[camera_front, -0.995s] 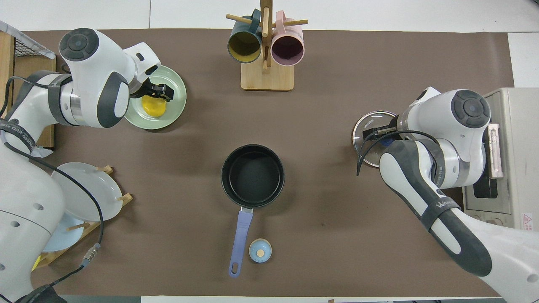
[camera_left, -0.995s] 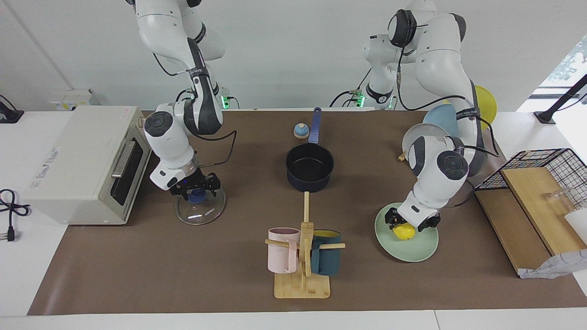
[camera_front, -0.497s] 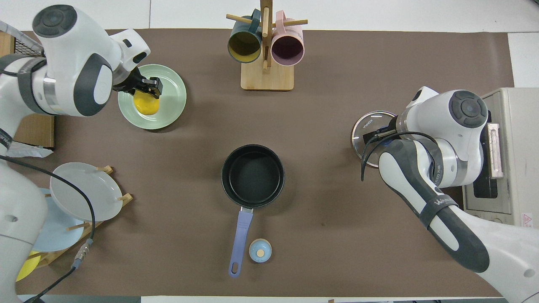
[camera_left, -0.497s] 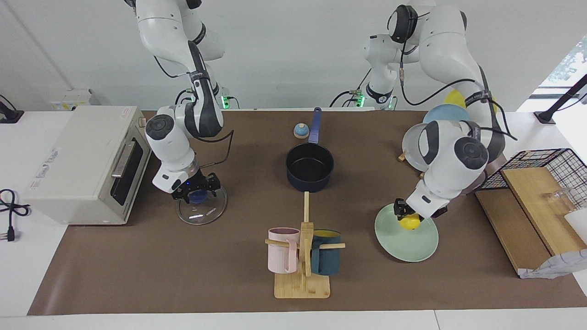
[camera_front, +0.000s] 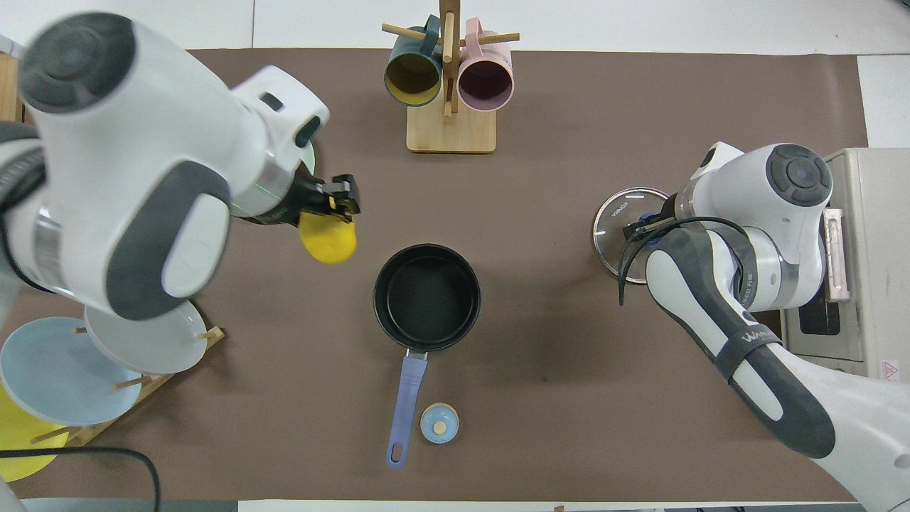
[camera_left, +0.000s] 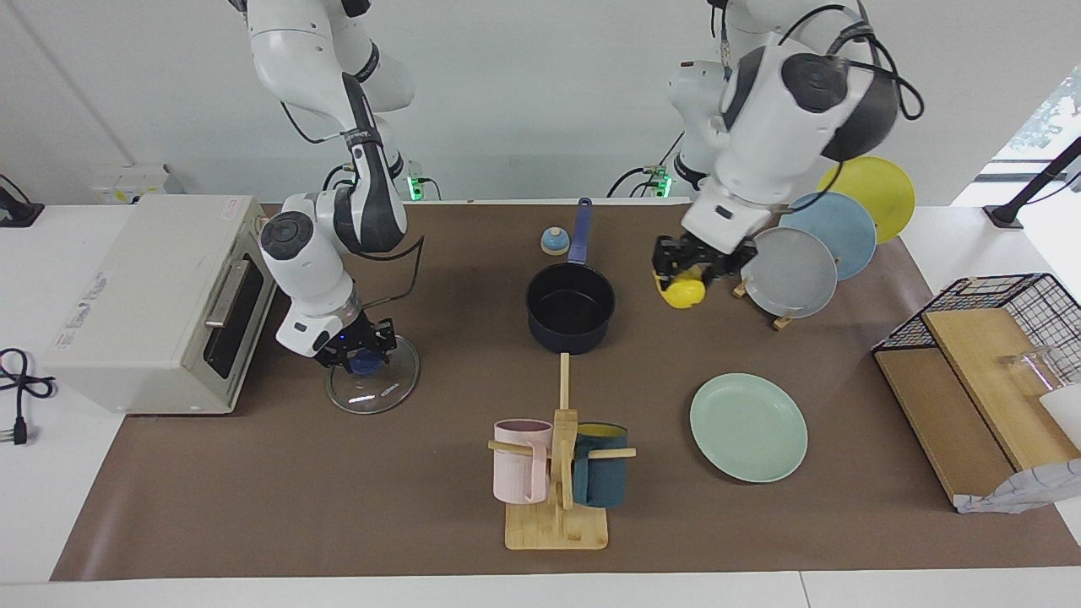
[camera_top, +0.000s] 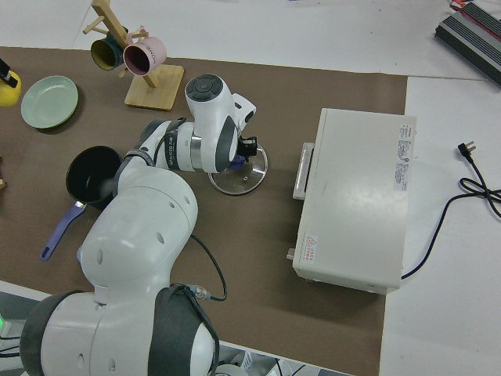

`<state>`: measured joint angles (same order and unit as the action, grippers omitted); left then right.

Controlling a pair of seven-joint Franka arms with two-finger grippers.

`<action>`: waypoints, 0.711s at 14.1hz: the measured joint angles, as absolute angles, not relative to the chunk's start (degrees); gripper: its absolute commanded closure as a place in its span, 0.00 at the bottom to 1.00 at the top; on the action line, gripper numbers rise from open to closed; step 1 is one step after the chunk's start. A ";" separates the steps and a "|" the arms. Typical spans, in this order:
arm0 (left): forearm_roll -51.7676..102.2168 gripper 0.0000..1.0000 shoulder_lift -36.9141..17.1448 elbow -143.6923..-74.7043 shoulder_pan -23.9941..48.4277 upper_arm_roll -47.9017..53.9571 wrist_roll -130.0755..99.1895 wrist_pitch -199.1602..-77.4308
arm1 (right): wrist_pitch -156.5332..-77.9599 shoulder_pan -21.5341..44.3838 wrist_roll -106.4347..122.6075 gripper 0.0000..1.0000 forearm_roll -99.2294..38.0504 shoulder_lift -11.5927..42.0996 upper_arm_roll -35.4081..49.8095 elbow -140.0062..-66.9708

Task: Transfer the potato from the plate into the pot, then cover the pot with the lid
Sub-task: 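Carry the potato into the pot with the left gripper while the right lifts the lid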

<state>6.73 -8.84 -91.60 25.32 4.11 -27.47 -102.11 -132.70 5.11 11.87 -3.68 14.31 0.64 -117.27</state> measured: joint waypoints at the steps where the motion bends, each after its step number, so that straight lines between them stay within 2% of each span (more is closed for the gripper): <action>1: 6.73 1.00 -7.70 -96.35 28.40 4.16 -29.79 -107.06 | -132.68 5.10 11.87 1.00 -3.68 14.31 0.64 -117.26; 4: 6.73 1.00 -6.90 -108.75 34.71 4.18 -33.88 -120.44 | -132.48 5.13 11.88 1.00 -3.67 14.32 0.70 -117.18; 6: 6.71 1.00 -7.67 -112.63 35.86 4.11 -34.18 -124.77 | -130.02 5.24 11.88 1.00 -3.67 14.31 0.82 -115.83; 10: 6.31 1.00 -9.01 -116.10 36.45 3.98 -34.14 -129.79 | -113.50 5.55 11.88 1.00 -3.37 12.19 0.82 -105.51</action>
<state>6.31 -9.01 -116.10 36.45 3.98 -34.14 -129.79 -113.50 5.55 11.88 -3.37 12.19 0.82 -105.51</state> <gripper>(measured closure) 0.374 0.339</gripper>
